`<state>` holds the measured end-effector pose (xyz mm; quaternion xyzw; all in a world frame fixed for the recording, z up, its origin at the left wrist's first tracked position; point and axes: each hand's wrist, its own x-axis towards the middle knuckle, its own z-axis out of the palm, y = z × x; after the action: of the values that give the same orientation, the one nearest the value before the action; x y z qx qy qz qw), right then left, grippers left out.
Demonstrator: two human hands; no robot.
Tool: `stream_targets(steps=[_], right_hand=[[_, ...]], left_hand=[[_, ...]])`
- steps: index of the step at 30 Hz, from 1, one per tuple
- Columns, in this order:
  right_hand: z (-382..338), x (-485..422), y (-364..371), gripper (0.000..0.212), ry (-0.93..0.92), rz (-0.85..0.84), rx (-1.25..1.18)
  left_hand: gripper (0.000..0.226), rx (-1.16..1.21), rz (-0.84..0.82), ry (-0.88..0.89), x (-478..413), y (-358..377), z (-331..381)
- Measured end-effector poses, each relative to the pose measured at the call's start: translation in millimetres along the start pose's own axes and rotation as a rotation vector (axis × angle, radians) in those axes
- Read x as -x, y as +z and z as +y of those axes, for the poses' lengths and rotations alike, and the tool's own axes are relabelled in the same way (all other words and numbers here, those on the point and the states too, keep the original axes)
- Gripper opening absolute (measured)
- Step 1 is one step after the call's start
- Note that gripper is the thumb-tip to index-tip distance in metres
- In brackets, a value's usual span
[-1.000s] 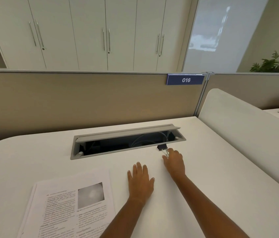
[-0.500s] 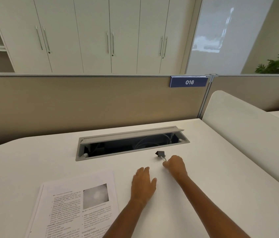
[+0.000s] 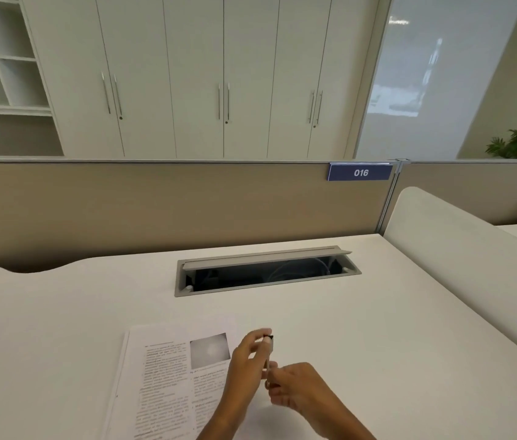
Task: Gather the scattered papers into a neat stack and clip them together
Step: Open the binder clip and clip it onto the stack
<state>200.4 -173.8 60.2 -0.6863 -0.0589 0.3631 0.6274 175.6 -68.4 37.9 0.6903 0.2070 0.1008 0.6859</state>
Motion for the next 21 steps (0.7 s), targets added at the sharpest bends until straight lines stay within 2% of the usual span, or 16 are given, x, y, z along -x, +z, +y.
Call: stream_targets(steps=[3,6,10,14,16,18,21], right_hand=[[3.7,25.1,27.3,0.016,0.091,-0.03,-0.098],[16.1,43.4,46.7,0.019,0.116,-0.015,-0.096],[38.1,62.7,64.2,0.019,-0.124,-0.015,0.129],[39.2,74.3,70.1,0.027,-0.406,0.025,0.401],[39.3,80.0,73.6,0.023,-0.519,0.025,0.558],[39.7,83.0,76.8,0.019,-0.602,0.056,0.687],[39.2,85.5,79.3,0.019,-0.653,0.077,0.73]], left_hand=[[0.014,0.043,0.039,-0.032,30.2,-23.0,-4.9],[0.012,0.092,0.125,-0.071,52.4,-36.0,-8.9],[0.019,0.3,0.183,-0.168,80.9,-51.3,-3.8],[0.025,0.46,0.082,-0.202,99.6,-67.0,2.8],[0.025,0.503,0.077,-0.206,107.4,-73.1,3.1],[0.023,0.551,0.093,-0.224,112.4,-75.3,2.7],[0.02,0.621,0.119,-0.262,117.7,-75.5,1.8]])
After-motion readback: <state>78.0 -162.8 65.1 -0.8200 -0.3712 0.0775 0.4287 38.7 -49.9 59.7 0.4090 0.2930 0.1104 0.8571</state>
